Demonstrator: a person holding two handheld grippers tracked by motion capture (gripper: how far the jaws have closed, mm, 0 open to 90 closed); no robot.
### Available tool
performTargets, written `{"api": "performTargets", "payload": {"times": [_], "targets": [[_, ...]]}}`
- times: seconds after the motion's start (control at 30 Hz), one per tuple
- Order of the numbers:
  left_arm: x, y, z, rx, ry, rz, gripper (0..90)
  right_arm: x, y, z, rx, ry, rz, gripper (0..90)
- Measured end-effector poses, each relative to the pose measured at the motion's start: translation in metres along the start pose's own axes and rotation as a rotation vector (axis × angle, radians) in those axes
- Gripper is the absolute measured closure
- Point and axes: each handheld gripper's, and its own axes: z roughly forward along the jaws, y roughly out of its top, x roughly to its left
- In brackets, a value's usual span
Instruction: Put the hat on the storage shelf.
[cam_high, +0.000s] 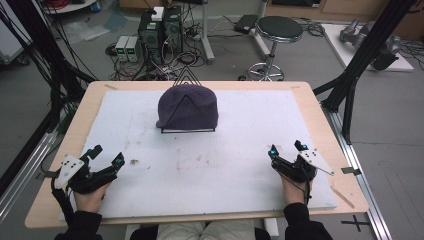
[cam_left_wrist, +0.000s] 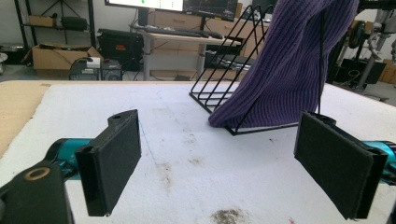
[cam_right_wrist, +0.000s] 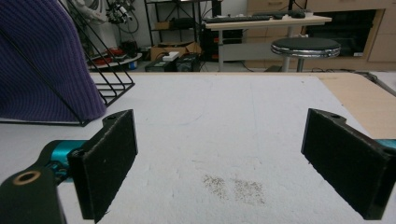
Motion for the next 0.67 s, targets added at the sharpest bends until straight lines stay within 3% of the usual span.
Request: {"api": "performTargets", "payload": {"times": [0.67], "targets": [[-0.0005, -0.0014, 0.003, 0.024, -0.026, -0.012, 15.3, -0.0005, -0.0012, 0.002, 0.028, 0.022, 0.013, 9.8]]}}
